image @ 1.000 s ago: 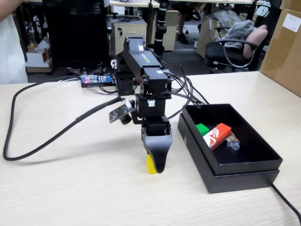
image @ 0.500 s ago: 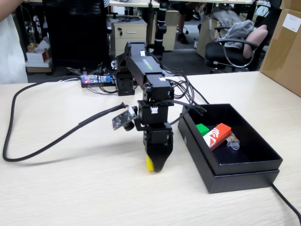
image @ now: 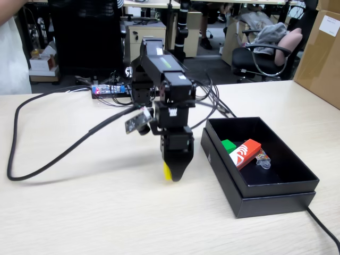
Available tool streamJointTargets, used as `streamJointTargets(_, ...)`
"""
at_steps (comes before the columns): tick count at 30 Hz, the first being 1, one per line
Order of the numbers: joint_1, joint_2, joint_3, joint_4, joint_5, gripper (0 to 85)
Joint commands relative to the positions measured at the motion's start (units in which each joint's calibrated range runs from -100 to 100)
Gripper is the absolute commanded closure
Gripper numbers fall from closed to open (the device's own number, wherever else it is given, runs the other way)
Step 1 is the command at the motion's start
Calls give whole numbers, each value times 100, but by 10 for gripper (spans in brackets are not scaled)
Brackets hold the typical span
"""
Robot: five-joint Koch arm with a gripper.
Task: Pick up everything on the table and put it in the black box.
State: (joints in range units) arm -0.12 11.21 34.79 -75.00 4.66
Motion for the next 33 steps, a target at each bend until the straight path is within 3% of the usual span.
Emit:
streamJointTargets(1,156,-1907,-397,-98,20,810)
streamJointTargets(11,1250,-4477,-1258,-90,410,810)
streamJointTargets(17,1646,-3238,-161,-72,518,810)
streamJointTargets(24,1661,-1253,900,-72,571,810)
streamJointTargets(33,1665,-610,872,-46,586,809)
